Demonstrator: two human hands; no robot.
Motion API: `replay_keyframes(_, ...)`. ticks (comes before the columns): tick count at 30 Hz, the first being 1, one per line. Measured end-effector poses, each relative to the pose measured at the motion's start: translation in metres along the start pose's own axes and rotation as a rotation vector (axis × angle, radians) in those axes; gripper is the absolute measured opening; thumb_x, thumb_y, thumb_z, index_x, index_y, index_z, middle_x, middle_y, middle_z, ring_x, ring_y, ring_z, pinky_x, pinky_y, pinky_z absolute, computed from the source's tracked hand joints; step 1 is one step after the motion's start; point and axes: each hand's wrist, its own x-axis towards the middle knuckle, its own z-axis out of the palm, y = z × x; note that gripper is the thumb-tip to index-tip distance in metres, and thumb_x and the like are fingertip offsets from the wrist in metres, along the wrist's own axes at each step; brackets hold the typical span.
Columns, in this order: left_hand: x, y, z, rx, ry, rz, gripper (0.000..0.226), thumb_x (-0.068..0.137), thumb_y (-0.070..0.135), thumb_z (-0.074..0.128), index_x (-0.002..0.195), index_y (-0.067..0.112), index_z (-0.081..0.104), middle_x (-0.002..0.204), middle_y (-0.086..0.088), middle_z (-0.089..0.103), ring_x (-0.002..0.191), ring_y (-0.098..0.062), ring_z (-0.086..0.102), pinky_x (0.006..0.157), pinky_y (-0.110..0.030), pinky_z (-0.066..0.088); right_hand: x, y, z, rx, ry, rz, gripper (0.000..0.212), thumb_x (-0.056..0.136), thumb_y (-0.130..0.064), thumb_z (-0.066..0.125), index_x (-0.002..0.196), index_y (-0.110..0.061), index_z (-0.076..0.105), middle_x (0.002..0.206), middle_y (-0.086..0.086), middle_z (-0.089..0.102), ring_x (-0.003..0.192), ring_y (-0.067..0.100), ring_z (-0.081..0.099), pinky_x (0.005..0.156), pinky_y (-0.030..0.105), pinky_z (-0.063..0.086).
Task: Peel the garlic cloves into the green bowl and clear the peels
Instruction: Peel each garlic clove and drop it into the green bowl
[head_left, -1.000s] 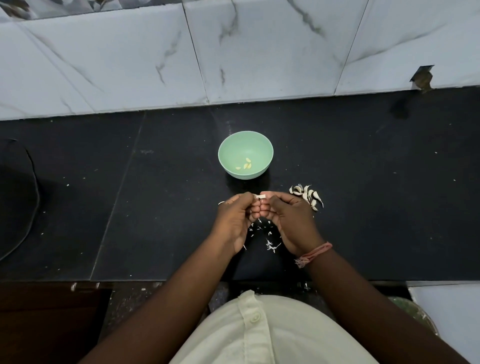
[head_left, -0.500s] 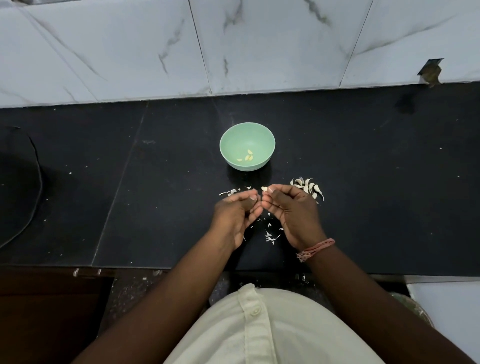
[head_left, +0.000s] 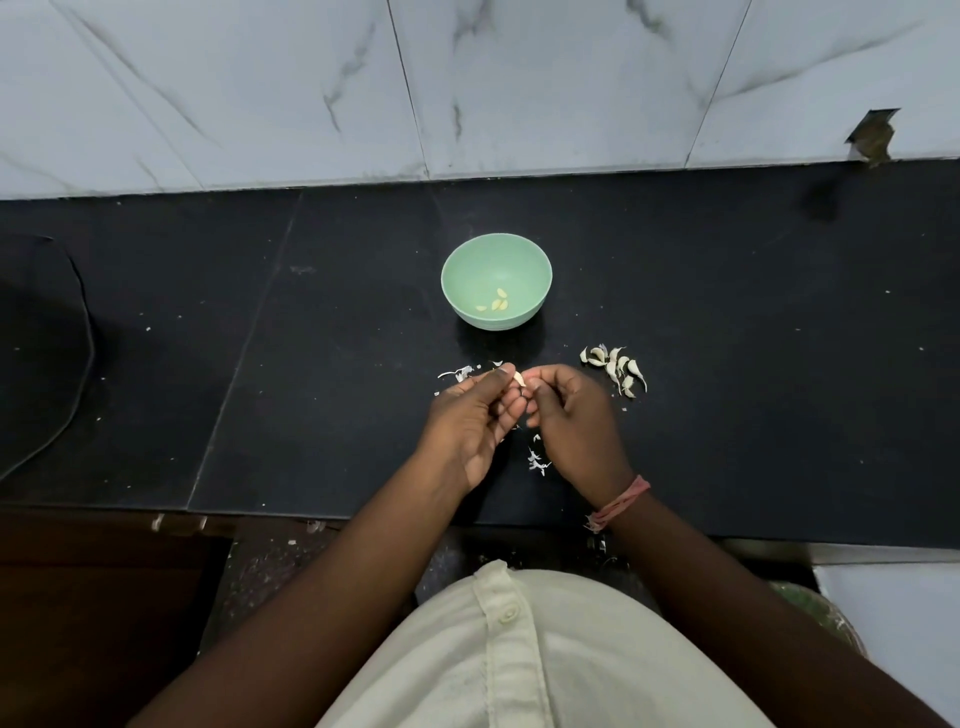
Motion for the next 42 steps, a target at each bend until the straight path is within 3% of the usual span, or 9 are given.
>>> replay_keyframes(4, -0.003, 0.000, -0.003, -0.027, 0.005, -0.007, 0.009, 0.088, 0.009, 0.073, 0.091, 0.001, 0.069, 0.071, -0.006, 0.066, 0.063, -0.010, 0.063, 0.072, -0.022, 0.059, -0.002, 0.002, 0.000, -0.050, -0.005, -0.038, 0.019, 0.096, -0.001, 0.057, 0.099, -0.013, 0.071, 0.087, -0.003, 0.074, 0.070, 0.001, 0.067, 0.073, 0.027, 0.057)
replay_keyframes(9, -0.006, 0.001, -0.003, -0.074, 0.003, -0.079, 0.012, 0.090, 0.012, 0.072, 0.083, 0.004, 0.068, 0.067, -0.004, 0.065, 0.055, -0.007, 0.063, 0.058, -0.017, 0.057, -0.006, -0.002, -0.001, -0.076, 0.001, -0.084, 0.016, 0.090, 0.000, 0.065, 0.101, -0.009, 0.073, 0.090, -0.001, 0.076, 0.084, 0.009, 0.072, 0.084, 0.032, 0.060)
replay_keyframes(15, -0.007, -0.001, -0.007, -0.048, -0.049, -0.094, 0.011, 0.093, 0.016, 0.069, 0.086, 0.007, 0.069, 0.073, -0.003, 0.068, 0.059, -0.006, 0.064, 0.064, -0.018, 0.058, -0.011, -0.005, -0.002, -0.213, 0.075, -0.152, 0.008, 0.088, -0.017, 0.068, 0.090, -0.023, 0.073, 0.080, -0.012, 0.073, 0.076, 0.003, 0.070, 0.076, 0.036, 0.060)
replay_keyframes(20, -0.008, -0.007, -0.007, 0.074, -0.092, 0.134, 0.008, 0.094, 0.002, 0.063, 0.099, 0.005, 0.069, 0.084, -0.008, 0.073, 0.074, -0.012, 0.070, 0.072, -0.023, 0.060, -0.011, -0.013, -0.004, -0.288, 0.083, -0.191, 0.008, 0.086, -0.014, 0.065, 0.081, -0.019, 0.067, 0.066, -0.012, 0.070, 0.065, 0.005, 0.066, 0.070, 0.037, 0.057)
replay_keyframes(26, -0.006, -0.004, -0.005, 0.297, -0.058, 0.283, 0.008, 0.092, 0.005, 0.067, 0.099, 0.003, 0.072, 0.084, -0.014, 0.070, 0.068, -0.015, 0.064, 0.072, -0.032, 0.054, -0.007, -0.011, -0.003, -0.359, 0.087, -0.240, 0.009, 0.082, -0.015, 0.065, 0.074, -0.018, 0.062, 0.066, -0.007, 0.068, 0.064, 0.012, 0.061, 0.064, 0.040, 0.052)
replay_keyframes(31, -0.004, -0.004, -0.003, 0.220, -0.103, 0.243, 0.011, 0.097, 0.003, 0.059, 0.101, 0.000, 0.068, 0.085, -0.013, 0.068, 0.067, -0.012, 0.063, 0.067, -0.022, 0.056, -0.005, -0.014, -0.001, -0.218, 0.100, -0.142, 0.008, 0.082, -0.013, 0.068, 0.078, -0.019, 0.065, 0.064, -0.007, 0.069, 0.062, 0.010, 0.067, 0.062, 0.037, 0.056)
replay_keyframes(35, -0.003, -0.003, -0.004, 0.141, -0.143, 0.185, 0.017, 0.100, -0.001, 0.051, 0.094, 0.003, 0.066, 0.082, -0.010, 0.064, 0.071, -0.012, 0.060, 0.066, -0.019, 0.056, -0.005, -0.016, 0.003, -0.106, 0.083, -0.098, 0.006, 0.085, -0.006, 0.067, 0.081, -0.011, 0.066, 0.063, -0.010, 0.069, 0.056, 0.001, 0.063, 0.058, 0.021, 0.050)
replay_keyframes(39, -0.001, 0.000, -0.006, 0.032, -0.187, 0.124, 0.019, 0.099, -0.003, 0.049, 0.093, 0.003, 0.065, 0.084, -0.010, 0.064, 0.076, -0.014, 0.062, 0.071, -0.020, 0.059, -0.004, -0.016, 0.002, -0.046, 0.079, -0.080, 0.005, 0.088, -0.007, 0.066, 0.085, -0.011, 0.067, 0.066, -0.003, 0.069, 0.057, 0.003, 0.061, 0.057, 0.020, 0.048)
replay_keyframes(42, -0.001, 0.001, -0.007, -0.022, -0.208, 0.089, 0.017, 0.099, -0.003, 0.050, 0.096, 0.003, 0.065, 0.087, -0.011, 0.064, 0.078, -0.013, 0.062, 0.072, -0.020, 0.059, -0.003, -0.017, 0.002, -0.043, 0.079, -0.071, 0.005, 0.089, -0.011, 0.065, 0.085, -0.014, 0.067, 0.067, 0.001, 0.070, 0.058, 0.009, 0.063, 0.059, 0.029, 0.053)
